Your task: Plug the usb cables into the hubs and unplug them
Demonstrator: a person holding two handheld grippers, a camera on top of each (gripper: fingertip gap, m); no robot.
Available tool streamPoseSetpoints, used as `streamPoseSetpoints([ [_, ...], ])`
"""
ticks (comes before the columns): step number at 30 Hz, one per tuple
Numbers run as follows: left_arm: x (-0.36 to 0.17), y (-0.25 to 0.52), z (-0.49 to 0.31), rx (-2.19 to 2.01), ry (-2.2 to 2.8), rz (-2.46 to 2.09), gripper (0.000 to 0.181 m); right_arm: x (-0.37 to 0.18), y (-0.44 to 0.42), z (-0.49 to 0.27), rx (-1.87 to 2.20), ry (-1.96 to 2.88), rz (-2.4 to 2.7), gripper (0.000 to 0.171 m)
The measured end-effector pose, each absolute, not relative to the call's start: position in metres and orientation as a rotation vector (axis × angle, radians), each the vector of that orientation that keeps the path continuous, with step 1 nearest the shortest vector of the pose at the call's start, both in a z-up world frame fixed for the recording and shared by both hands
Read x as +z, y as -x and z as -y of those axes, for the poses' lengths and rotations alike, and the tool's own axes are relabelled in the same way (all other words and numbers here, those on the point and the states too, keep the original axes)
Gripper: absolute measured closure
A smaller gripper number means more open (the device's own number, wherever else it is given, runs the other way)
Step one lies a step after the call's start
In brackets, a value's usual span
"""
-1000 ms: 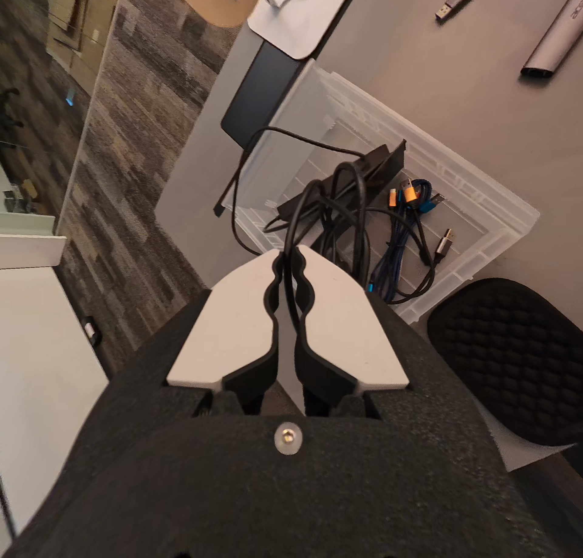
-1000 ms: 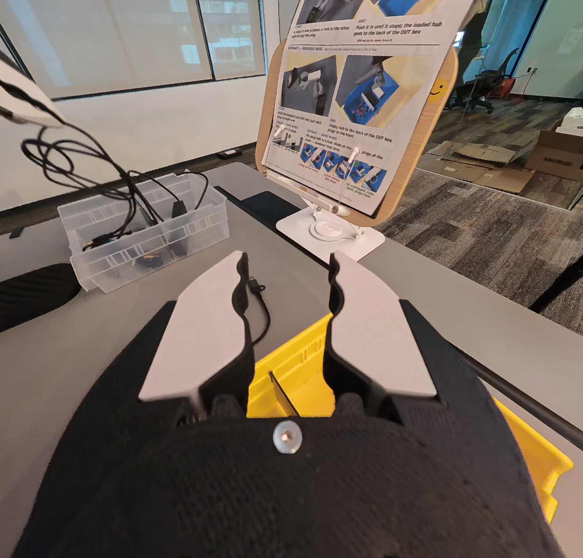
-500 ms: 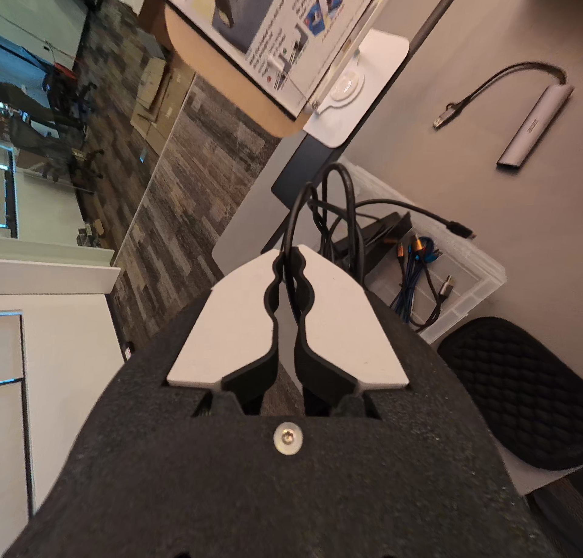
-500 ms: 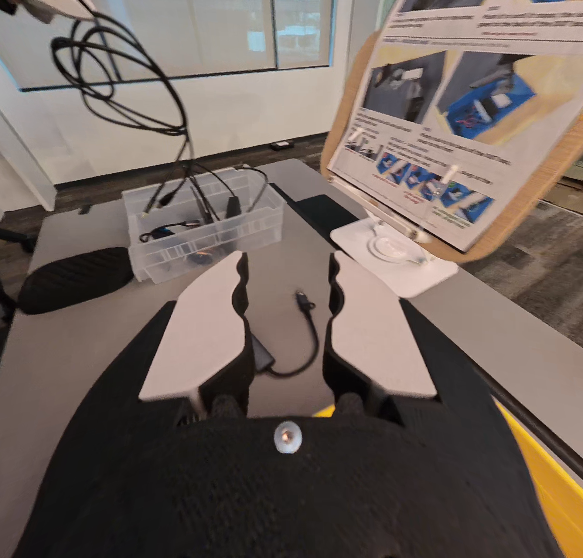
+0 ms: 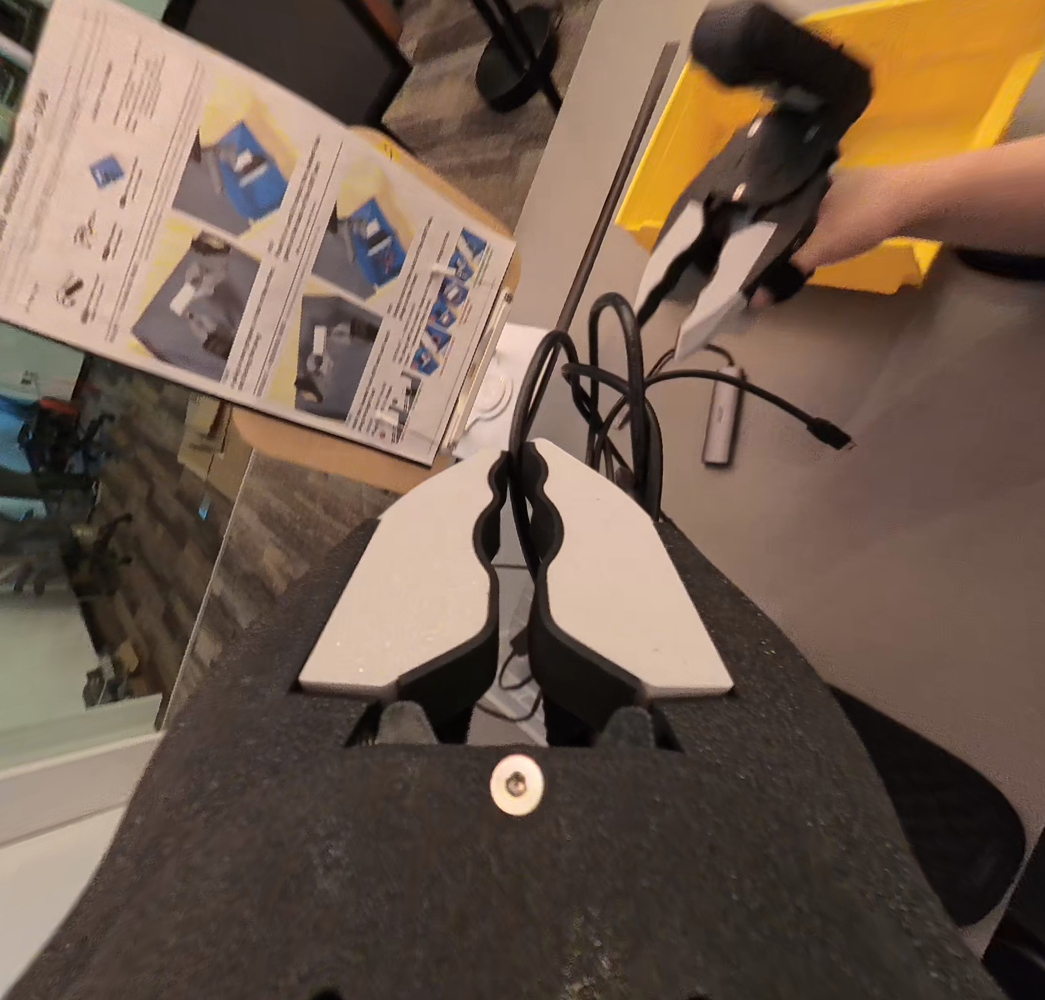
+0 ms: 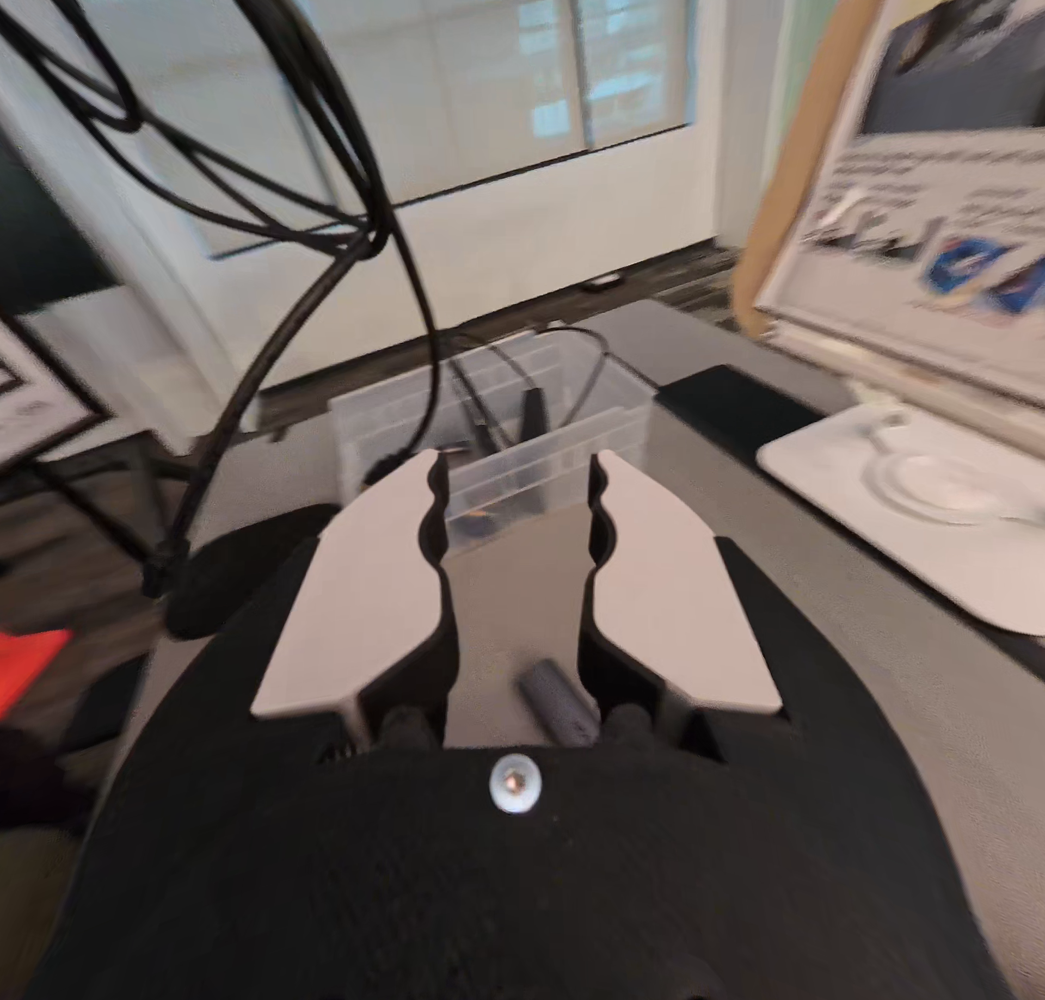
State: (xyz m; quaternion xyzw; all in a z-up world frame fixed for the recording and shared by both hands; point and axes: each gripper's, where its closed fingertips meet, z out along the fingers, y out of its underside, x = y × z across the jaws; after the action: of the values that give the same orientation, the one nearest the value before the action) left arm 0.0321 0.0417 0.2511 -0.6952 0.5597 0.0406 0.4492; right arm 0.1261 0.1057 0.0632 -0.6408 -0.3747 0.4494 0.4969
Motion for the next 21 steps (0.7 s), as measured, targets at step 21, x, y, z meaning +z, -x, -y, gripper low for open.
streamPoseSetpoints([
  [21,0.162,-0.071,0.002,-0.367,1.691,-1.435,0.177,-0.007,-0.170,-0.078,0.800,1.942,1.446,0.170],
])
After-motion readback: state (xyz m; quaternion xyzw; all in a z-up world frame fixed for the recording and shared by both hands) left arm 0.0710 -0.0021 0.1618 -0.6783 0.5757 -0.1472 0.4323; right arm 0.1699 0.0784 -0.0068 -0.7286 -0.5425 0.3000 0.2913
